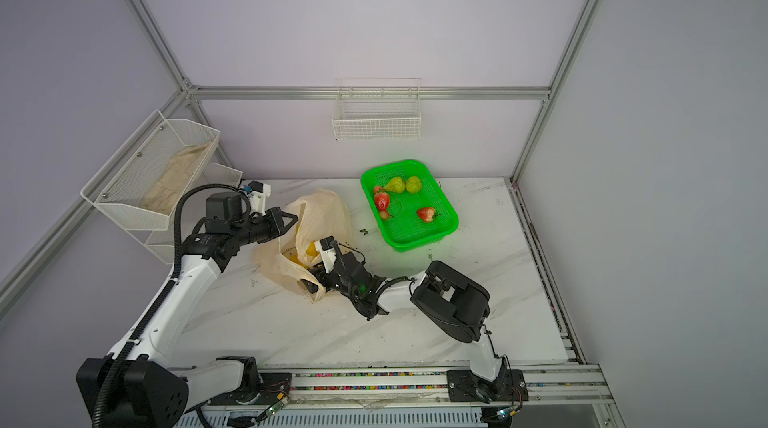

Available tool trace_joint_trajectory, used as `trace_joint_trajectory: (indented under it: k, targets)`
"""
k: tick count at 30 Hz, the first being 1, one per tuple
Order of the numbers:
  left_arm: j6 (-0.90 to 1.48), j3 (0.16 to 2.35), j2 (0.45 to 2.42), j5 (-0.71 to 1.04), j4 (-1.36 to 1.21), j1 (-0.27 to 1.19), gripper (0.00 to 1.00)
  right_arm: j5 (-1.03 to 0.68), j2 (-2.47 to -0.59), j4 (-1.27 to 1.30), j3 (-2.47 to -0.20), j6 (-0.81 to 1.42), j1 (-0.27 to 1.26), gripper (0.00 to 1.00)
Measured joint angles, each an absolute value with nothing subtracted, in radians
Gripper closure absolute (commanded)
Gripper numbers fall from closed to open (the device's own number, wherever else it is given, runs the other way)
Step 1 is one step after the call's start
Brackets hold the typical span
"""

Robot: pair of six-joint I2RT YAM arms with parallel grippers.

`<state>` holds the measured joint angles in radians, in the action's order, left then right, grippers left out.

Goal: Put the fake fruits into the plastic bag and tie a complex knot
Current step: 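Lift the peach with the right gripper and carry it into the bag opening, then open the right gripper inside the bag to release the peach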

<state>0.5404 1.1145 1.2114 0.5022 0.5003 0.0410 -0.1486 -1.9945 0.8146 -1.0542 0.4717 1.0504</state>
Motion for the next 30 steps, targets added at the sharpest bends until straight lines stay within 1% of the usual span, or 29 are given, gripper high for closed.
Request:
trace_joint_trajectory:
  k: [4,10,12,14,16,20,22,24,30]
  targets:
    - [0.540,1.114,1.211,0.501,0.503,0.041,1.00,-0.141,-2.050,0.823,-1.131,0.484,1.050,0.53]
    - [0.540,1.114,1.211,0.501,0.503,0.041,1.00,-0.112,-2.140,0.844,-1.249,0.490,1.050,0.45]
    - [0.540,1.114,1.211,0.498,0.503,0.042,1.00,-0.114,-2.173,0.840,-1.289,0.490,1.050,0.40]
    - [0.540,1.114,1.211,0.496,0.503,0.042,1.00,-0.120,-2.197,0.822,-1.320,0.488,1.050,0.29]
    - [0.539,1.114,1.211,0.492,0.503,0.042,1.00,-0.124,-2.202,0.797,-1.328,0.482,1.049,0.21]
    - [0.539,1.114,1.210,0.482,0.503,0.042,1.00,-0.131,-2.183,0.758,-1.308,0.447,1.047,0.08]
    - [0.538,1.114,1.208,0.477,0.503,0.042,1.00,-0.136,-2.148,0.723,-1.278,0.424,1.045,0.07]
    - [0.538,1.114,1.206,0.474,0.503,0.042,1.00,-0.142,-2.099,0.685,-1.249,0.399,1.045,0.09]
    - [0.531,1.114,1.200,0.462,0.503,0.042,1.00,-0.178,-1.900,0.567,-1.147,0.319,1.041,0.22]
